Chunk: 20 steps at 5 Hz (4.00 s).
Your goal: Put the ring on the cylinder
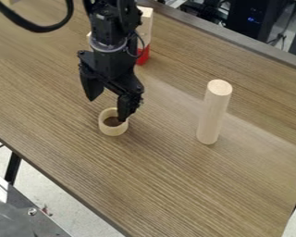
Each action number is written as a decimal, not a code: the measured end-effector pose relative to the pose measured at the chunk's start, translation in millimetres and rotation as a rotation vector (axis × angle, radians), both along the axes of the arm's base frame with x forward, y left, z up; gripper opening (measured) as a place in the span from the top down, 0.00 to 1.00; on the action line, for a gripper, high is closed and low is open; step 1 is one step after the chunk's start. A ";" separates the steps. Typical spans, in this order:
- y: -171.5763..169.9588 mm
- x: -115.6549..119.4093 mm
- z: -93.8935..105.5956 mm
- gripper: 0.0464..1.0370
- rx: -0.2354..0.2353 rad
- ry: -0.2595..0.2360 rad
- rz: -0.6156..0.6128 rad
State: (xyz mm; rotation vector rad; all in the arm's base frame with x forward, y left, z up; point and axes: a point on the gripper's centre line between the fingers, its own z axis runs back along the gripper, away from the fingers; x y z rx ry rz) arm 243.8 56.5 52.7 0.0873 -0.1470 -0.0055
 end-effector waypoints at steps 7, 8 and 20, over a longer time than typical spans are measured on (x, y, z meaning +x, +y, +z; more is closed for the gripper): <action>0.5 -0.8 -16.2 0.04 -0.110 -0.011 0.007; 1.0 -0.6 -17.8 0.04 -0.130 -0.015 0.010; -132.3 69.9 72.6 0.28 -0.135 -0.050 -0.400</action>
